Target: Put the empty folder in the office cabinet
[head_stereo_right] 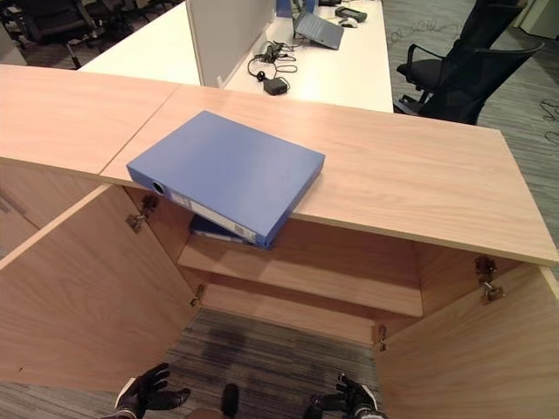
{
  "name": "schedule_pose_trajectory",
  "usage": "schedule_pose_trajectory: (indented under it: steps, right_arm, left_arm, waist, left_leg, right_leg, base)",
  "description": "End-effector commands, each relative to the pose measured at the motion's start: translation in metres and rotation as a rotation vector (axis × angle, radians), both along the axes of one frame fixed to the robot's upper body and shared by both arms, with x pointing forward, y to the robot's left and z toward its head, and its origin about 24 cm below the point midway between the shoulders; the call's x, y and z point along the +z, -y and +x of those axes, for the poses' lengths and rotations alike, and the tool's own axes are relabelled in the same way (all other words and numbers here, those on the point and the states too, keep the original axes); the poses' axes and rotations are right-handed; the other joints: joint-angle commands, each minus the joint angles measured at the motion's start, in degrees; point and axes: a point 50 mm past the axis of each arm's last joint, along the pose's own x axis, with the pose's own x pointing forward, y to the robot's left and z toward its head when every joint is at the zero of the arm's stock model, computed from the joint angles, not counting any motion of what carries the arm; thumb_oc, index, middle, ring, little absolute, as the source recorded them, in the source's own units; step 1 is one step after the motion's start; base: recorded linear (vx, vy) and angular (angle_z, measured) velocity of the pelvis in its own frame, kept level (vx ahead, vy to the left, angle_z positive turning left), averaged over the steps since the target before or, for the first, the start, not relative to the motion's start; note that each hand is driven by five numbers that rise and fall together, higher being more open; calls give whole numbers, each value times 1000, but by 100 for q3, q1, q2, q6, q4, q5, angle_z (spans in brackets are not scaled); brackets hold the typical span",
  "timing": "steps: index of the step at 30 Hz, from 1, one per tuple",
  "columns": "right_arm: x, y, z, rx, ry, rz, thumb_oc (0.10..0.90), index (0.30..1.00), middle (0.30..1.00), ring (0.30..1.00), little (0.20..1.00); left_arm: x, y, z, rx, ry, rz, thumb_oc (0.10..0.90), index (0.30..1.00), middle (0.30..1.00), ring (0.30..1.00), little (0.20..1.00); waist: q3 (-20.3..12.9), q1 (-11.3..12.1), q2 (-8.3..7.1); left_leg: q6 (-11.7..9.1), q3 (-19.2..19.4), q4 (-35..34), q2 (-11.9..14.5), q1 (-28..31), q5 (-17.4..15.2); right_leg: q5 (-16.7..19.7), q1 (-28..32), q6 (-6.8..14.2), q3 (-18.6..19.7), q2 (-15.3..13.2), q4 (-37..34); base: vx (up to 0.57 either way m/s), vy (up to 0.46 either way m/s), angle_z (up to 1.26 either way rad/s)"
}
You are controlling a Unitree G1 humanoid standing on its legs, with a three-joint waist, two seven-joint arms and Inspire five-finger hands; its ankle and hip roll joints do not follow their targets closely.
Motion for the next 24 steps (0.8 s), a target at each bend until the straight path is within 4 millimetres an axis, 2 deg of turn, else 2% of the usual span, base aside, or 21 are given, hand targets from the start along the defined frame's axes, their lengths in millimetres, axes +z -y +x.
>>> schedule_pose_trajectory:
  steps: [1,9,10,11,12,13,14,15,16,17,18,19,20,24]
  right_arm:
    - [18,23,28,12,125,-73,800,900,900,900,900]
    - [20,32,24,-5,120,-87,800,900,900,900,900]
    - [20,33,25,-8,123,-85,800,900,900,900,900]
    - [21,35,27,-10,131,-88,800,900,900,900,900]
    - [22,35,27,-10,132,-88,800,900,900,900,900]
    - [25,37,34,-5,151,-100,800,900,900,900,900]
    - [26,38,34,0,147,-104,800,900,900,900,900]
    - [26,38,35,-2,149,-105,800,900,900,900,900]
    - [26,40,35,2,142,-110,800,900,900,900,900]
    - [26,44,33,4,130,-133,800,900,900,900,900]
    - [26,44,33,4,130,-133,800,900,900,900,900]
    - [26,43,34,13,129,-128,800,900,900,900,900]
    - [26,43,33,16,128,-128,800,900,900,900,900]
    - [23,37,31,9,122,-109,800,900,900,900,900]
  left_arm:
    - [23,0,49,-41,181,11,800,900,900,900,900]
    - [26,1,50,-40,198,-6,800,900,900,900,900]
    - [27,1,51,-43,202,-8,800,900,900,900,900]
    - [30,1,55,-48,219,-15,800,900,900,900,900]
    - [30,1,55,-48,219,-15,800,900,900,900,900]
    - [34,3,62,-49,244,-19,800,900,900,900,900]
    - [34,2,63,-39,246,-15,800,900,900,900,900]
    - [34,2,63,-40,248,-15,800,900,900,900,900]
    - [35,2,64,-31,252,-16,800,900,900,900,900]
    - [33,4,63,-29,246,-19,800,900,900,900,900]
    - [33,4,63,-29,246,-19,800,900,900,900,900]
    - [33,4,60,-35,247,-25,800,900,900,900,900]
    - [32,4,58,-36,241,-24,800,900,900,900,900]
    - [28,4,49,-67,204,-15,800,900,900,900,900]
  waist:
    - [-18,84,149]
    - [36,53,140]
    - [84,69,154]
    - [223,101,174]
    - [220,95,176]
    - [423,134,158]
    - [440,165,133]
    - [451,152,114]
    - [449,167,107]
    - [415,210,109]
    - [415,211,109]
    - [307,203,118]
    - [244,193,139]
    - [52,78,143]
  left_leg:
    - [-52,-201,131,-46,570,-998]
    - [-301,-265,681,137,407,-1069]
    - [-378,-245,894,184,342,-1030]
    - [-535,-266,1543,201,-21,-728]
    - [-536,-274,1561,202,-36,-735]
    - [-675,-360,2447,135,-562,-364]
    - [-674,-410,2590,146,-630,-479]
    - [-638,-399,2600,96,-703,-381]
    - [-610,-421,2541,127,-749,-509]
    - [-526,-444,1980,133,-786,-717]
    - [-526,-444,1979,133,-786,-717]
    - [-430,-548,1296,130,-538,-818]
    - [-397,-579,1042,148,-411,-869]
    - [-270,-450,635,60,-36,-843]
  right_leg:
    - [-558,48,284,-37,-36,302]
    - [-809,221,80,-157,158,254]
    - [-851,271,40,-162,201,234]
    - [-910,336,-51,-214,247,187]
    - [-910,334,-52,-221,249,186]
    - [-863,324,-112,-250,211,163]
    - [-916,377,-80,-191,230,88]
    - [-844,315,-93,-246,173,110]
    - [-851,322,-68,-212,173,82]
    - [-851,340,14,-159,152,48]
    - [-851,340,14,-159,152,48]
    - [-832,329,71,-20,163,48]
    - [-828,353,91,30,179,54]
    - [-755,337,154,144,99,110]
  base:
    - [97,-150,2]
    - [57,-112,8]
    - [-38,-96,9]
    - [-38,-95,15]
    - [-135,-100,30]
    - [-45,-86,30]
    - [-102,-56,32]
    - [3,-9,16]
    - [-3,73,-7]
    - [55,43,-19]
    - [99,108,-21]
    - [100,105,-10]
    - [97,108,-15]
    - [101,168,-21]
